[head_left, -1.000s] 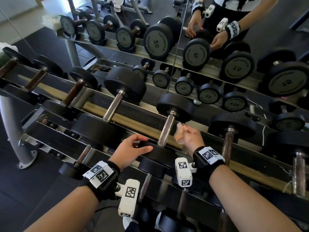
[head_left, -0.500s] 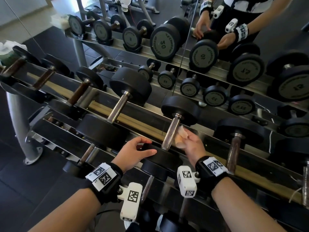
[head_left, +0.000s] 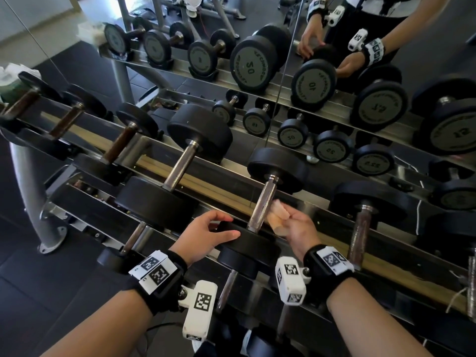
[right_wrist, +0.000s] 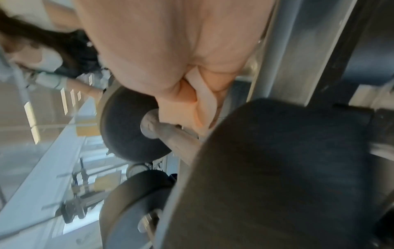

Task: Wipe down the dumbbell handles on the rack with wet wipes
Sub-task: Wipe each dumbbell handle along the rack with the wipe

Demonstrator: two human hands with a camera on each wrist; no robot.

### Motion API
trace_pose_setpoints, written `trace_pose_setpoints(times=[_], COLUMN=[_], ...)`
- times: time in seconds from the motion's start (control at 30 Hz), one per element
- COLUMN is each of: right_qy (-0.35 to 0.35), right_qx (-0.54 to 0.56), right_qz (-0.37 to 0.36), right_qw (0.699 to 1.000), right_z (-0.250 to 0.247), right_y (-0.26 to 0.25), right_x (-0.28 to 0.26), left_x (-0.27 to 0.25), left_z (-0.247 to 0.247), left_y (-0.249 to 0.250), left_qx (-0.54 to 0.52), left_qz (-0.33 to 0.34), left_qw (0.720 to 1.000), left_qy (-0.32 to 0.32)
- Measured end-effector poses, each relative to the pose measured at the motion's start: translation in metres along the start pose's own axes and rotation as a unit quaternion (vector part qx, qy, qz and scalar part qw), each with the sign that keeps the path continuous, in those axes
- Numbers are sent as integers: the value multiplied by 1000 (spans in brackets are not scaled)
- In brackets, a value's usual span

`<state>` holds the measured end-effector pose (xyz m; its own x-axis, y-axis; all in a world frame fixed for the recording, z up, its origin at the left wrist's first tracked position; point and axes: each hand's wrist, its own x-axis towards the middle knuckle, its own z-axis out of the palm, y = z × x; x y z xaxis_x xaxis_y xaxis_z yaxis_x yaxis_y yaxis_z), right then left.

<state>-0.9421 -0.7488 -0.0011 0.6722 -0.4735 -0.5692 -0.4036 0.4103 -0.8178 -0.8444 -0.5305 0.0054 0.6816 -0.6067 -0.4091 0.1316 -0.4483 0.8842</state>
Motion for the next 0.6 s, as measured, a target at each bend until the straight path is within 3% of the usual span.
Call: trace_pose_setpoints(times=[0.2,0.43,0.6], right_qy=[-15,-57,29], right_qx=[17,-8,-15], right_qz=[22,23,49], right_qw=[1000,998,998], right_z=[18,-4,0], right_y=[5,8,-5], right_x=[10,-17,2], left_x=[3,4,3], left_z=[0,-1,-2], left_y=[-3,-1,7], left_qx=[4,20,34], left_qz=[0,-7,-25], left_qw=[1000,1000,999], left_qy=[4,-1,-10])
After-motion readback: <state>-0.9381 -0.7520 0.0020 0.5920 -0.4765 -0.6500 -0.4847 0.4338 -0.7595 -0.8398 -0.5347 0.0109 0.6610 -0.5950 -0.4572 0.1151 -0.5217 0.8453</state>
